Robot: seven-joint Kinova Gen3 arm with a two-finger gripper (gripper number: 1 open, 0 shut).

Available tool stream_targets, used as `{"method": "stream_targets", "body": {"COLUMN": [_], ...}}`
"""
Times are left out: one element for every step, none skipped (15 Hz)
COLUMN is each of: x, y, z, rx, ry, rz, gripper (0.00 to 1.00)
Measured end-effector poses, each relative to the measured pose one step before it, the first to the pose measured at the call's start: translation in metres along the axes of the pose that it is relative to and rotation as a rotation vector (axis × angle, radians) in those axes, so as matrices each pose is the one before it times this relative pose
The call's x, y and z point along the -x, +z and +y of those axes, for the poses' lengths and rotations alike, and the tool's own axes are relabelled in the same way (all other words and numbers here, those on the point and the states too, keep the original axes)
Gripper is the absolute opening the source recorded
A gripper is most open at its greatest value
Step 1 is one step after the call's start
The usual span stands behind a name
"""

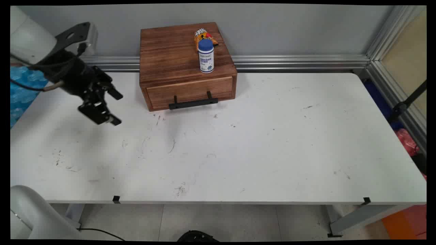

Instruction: Open the drawer

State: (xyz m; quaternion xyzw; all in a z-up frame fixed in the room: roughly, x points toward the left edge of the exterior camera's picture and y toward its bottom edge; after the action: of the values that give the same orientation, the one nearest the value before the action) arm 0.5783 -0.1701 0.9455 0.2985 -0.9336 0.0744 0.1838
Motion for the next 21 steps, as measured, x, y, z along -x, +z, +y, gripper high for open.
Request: {"method": "stream_targets", "body": {"x": [-0.00233,-0.00259,-0.00369,-0.0028,-0.00283,-0.00221,-0.00261,-0.00235,-0.00332,-0.00274,-0.00351,-0.00293,-0.00358,-0.00374,-0.00314,-0.00348,-0.00316,-0.00266,-0.00201,-0.00217,-0.00186], "y": [0.00322,0.00359,0.00546,0.00478,0.00591,0.00545,0.00701,0.00614,0.00873,0.00701,0.00841,0.00733,0.00904,0.00891,0.00749,0.00889,0.0088,0.0085,0.00725,0.00813,0.00782], "z": [-0.00409,-0.00421,-0.0055,-0.0039,-0.00391,-0.00289,-0.00284,-0.00232,-0.00285,-0.00183,-0.00158,-0.00115,-0.00099,-0.00091,-0.00079,-0.00111,-0.00105,-0.0009,-0.00052,-0.00029,-0.00024], "rx": [-0.01115,-0.01136,-0.01462,-0.00992,-0.00848,-0.00531,-0.00425,-0.00379,-0.00458,-0.0024,-0.00206,-0.00055,0.00128,0.00087,0.00075,0.00007,0.00011,0.00027,0.00169,0.0032,0.00386], "ry": [-0.0172,-0.01653,-0.02073,-0.01562,-0.01375,-0.00822,-0.00663,-0.00476,-0.00596,-0.00339,-0.0029,-0.0017,-0.00125,-0.00072,-0.00032,0.00085,0.00133,0.00192,0.00317,0.00459,0.00444], "rz": [0.01689,0.01713,0.0222,0.01576,0.0151,0.01096,0.01134,0.00979,0.01255,0.00888,0.01046,0.00768,0.00773,0.00791,0.00563,0.00465,0.00252,0.00082,-0.00121,-0.00202,-0.00302], "gripper": [1.0,1.0,1.0,1.0,1.0,1.0,1.0,1.0,1.0,1.0,1.0,1.0,1.0,1.0,1.0,1.0,1.0,1.0,1.0,1.0,1.0]}}
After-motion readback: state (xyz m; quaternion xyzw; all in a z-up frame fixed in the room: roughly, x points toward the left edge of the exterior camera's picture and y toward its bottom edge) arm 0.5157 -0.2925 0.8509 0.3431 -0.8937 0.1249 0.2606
